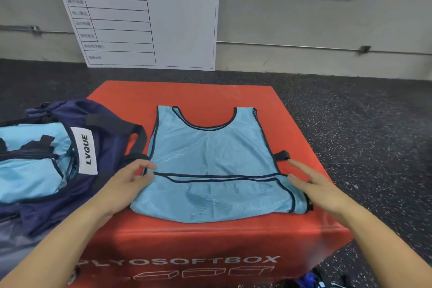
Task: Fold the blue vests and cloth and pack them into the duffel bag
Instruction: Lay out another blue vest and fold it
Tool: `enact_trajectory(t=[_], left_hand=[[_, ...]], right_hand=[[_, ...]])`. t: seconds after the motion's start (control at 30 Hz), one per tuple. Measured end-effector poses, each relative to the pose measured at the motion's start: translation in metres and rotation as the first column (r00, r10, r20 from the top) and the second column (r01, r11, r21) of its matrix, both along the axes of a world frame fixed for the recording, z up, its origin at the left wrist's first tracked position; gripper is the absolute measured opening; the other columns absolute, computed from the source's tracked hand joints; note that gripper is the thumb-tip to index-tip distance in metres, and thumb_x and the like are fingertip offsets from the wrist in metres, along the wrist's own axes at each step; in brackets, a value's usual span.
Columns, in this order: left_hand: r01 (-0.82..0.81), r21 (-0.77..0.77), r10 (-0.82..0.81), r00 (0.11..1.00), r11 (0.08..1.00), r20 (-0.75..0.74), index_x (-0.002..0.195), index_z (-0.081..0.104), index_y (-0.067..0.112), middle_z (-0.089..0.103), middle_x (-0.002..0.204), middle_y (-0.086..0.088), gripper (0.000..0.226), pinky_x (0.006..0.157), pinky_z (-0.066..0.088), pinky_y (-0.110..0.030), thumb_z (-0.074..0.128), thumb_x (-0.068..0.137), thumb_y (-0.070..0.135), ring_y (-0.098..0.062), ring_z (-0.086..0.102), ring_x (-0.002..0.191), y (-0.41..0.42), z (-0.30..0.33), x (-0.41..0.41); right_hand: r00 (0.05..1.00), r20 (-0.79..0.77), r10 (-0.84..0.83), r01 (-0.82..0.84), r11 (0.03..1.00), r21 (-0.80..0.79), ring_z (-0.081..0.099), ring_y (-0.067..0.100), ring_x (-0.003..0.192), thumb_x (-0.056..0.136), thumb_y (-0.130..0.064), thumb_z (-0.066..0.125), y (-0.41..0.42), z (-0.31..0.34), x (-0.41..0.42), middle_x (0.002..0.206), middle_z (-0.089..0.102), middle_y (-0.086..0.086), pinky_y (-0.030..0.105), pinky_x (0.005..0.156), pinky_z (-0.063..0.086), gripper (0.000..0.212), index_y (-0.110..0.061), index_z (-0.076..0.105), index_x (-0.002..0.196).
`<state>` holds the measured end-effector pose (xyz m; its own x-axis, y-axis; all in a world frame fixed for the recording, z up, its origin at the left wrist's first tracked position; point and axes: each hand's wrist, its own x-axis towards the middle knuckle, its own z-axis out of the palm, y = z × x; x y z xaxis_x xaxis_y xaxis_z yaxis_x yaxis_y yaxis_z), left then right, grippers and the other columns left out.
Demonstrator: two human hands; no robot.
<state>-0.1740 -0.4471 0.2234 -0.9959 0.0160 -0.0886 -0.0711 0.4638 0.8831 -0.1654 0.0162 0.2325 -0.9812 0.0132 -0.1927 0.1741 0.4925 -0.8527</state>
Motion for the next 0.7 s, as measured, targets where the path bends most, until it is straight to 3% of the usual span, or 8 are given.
enact_trajectory(t=[0.07,0.13,0.2,0.27,0.4,0.57,0.63,0.7], left_hand=[[0.154,0.024,-0.154,0.988,0.988,0.003,0.109,0.071,0.031,0.073,0.099,0.009,0.018,0.084,0.044,-0.02,0.065,0.099,0.018,-0.007,0.062,0.09,-0.006,0.003,0.006],[0.28,-0.028,-0.279,0.96,0.96,0.022,0.111,0.074,0.031,0.07,0.117,0.015,0.021,0.089,0.039,-0.01,0.068,0.096,0.017,-0.001,0.062,0.106,-0.012,0.004,0.012],[0.354,-0.108,-0.349,0.935,0.929,0.062,0.108,0.076,0.035,0.071,0.109,0.015,0.026,0.081,0.04,-0.013,0.068,0.094,0.015,-0.002,0.062,0.09,-0.015,0.002,0.018],[0.344,-0.155,-0.336,0.939,0.926,0.076,0.106,0.077,0.038,0.071,0.097,0.001,0.027,0.066,0.037,-0.022,0.064,0.089,0.021,-0.005,0.049,0.068,-0.018,0.0,0.02],[0.22,-0.118,-0.221,0.975,0.968,0.001,0.107,0.077,0.039,0.071,0.099,-0.02,0.029,0.079,0.033,-0.032,0.061,0.091,0.021,-0.016,0.052,0.087,-0.027,-0.003,0.016],[0.067,0.207,-0.063,0.998,0.976,-0.025,0.105,0.081,0.023,0.072,0.114,-0.003,0.043,0.097,0.035,-0.031,0.047,0.099,-0.003,-0.015,0.056,0.112,-0.024,0.014,0.023],[0.039,0.316,-0.037,0.999,0.948,-0.012,0.108,0.08,0.015,0.073,0.121,0.001,0.042,0.112,0.032,-0.03,0.044,0.099,-0.006,-0.009,0.058,0.125,-0.021,0.021,0.027],[0.016,0.325,-0.02,1.0,0.946,0.008,0.109,0.079,0.013,0.073,0.121,0.003,0.042,0.118,0.029,-0.032,0.044,0.099,-0.008,-0.008,0.056,0.129,-0.022,0.016,0.024]], right_hand=[[0.995,-0.004,0.098,-0.098,0.995,-0.002,0.056,-0.001,0.126,0.094,-0.047,0.066,0.0,0.004,0.006,0.141,0.059,-0.009,0.012,0.1,0.041,0.052,-0.05,0.049,0.143],[0.978,0.01,0.208,-0.207,0.97,0.124,0.046,-0.005,0.136,0.084,-0.055,0.075,-0.003,-0.001,0.011,0.147,0.051,-0.024,0.018,0.114,0.034,0.069,-0.05,0.045,0.146],[0.957,0.027,0.29,-0.284,0.91,0.303,0.041,-0.01,0.137,0.079,-0.041,0.085,-0.007,-0.009,0.014,0.148,0.045,-0.03,0.013,0.115,0.028,0.083,-0.048,0.041,0.15],[0.957,-0.007,0.289,-0.267,0.894,0.36,0.042,-0.007,0.137,0.075,-0.014,0.082,-0.006,-0.014,0.011,0.148,0.045,-0.027,0.006,0.111,0.027,0.09,-0.046,0.043,0.149],[0.965,-0.122,0.233,-0.207,0.958,0.2,0.056,0.005,0.131,0.07,0.019,0.057,0.005,-0.008,0.008,0.139,0.06,-0.02,0.038,0.112,0.046,0.093,-0.045,0.057,0.138],[0.951,-0.299,0.081,-0.119,0.987,-0.112,0.064,0.011,0.121,0.071,0.038,0.039,0.001,0.026,0.02,0.124,0.073,-0.001,0.019,0.101,0.049,0.076,-0.009,0.067,0.123],[0.945,-0.326,-0.016,-0.056,0.976,-0.21,0.067,0.012,0.115,0.074,0.036,0.04,0.004,0.03,0.019,0.118,0.075,0.003,0.019,0.095,0.051,0.068,-0.008,0.071,0.114],[0.946,-0.323,-0.043,-0.012,0.986,-0.167,0.067,0.015,0.107,0.076,0.031,0.044,0.006,0.026,0.014,0.109,0.075,0.01,0.025,0.094,0.051,0.064,-0.016,0.077,0.104]])
